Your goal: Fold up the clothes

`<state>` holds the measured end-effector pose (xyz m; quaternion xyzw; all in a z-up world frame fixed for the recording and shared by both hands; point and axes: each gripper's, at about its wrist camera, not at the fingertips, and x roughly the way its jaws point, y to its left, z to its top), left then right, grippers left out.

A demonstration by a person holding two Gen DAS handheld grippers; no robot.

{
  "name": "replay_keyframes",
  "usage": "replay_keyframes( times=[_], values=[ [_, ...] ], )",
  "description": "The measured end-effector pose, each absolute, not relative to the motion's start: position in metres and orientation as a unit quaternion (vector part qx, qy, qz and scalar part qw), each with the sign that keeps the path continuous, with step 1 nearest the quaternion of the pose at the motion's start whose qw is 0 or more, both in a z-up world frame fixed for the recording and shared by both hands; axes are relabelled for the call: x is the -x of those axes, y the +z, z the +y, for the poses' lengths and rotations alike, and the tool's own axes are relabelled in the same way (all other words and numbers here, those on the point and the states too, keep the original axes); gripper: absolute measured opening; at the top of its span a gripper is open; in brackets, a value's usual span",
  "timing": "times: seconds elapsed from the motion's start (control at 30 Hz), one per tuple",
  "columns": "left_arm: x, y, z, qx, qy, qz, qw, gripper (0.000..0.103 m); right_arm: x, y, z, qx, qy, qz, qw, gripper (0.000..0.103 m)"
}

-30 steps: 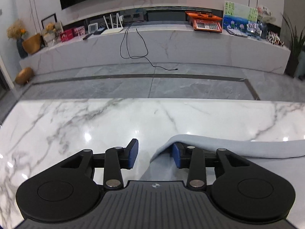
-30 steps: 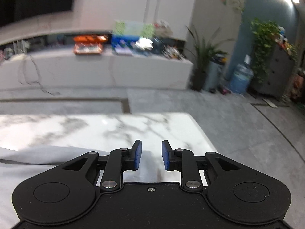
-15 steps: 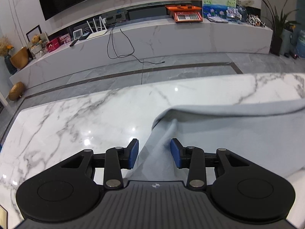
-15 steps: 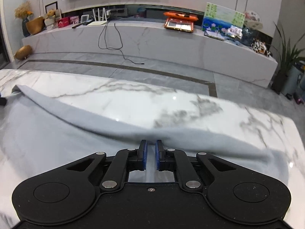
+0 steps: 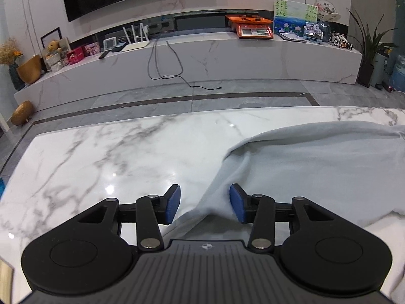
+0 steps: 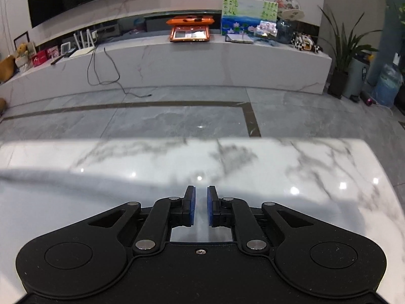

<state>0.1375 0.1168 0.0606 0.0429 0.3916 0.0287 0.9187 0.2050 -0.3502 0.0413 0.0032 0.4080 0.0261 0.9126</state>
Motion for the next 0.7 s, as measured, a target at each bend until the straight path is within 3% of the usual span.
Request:
replay_keyframes(
  times=[0.2, 0.43, 0.7],
  values=[
    [-0.107, 0.065, 0.135, -0.027, 0.068, 0.417, 0.906, 0.051, -0.124, 0.045, -0.383, -0.035, 0.002, 0.417, 0.908, 0.011],
    [-0.067, 0.050, 0.158, 0.067, 0.078, 0.474, 0.875, 0.052, -0.060, 0.036, -0.419, -0.100, -0.046, 0.422, 0.900, 0.012],
    [-0.039, 0.045, 0.143, 0.070, 0.069, 0.484, 0.869, 0.050, -0.027, 0.022, -0.416, -0.136, -0.055, 0.395, 0.907, 0.012]
  ],
)
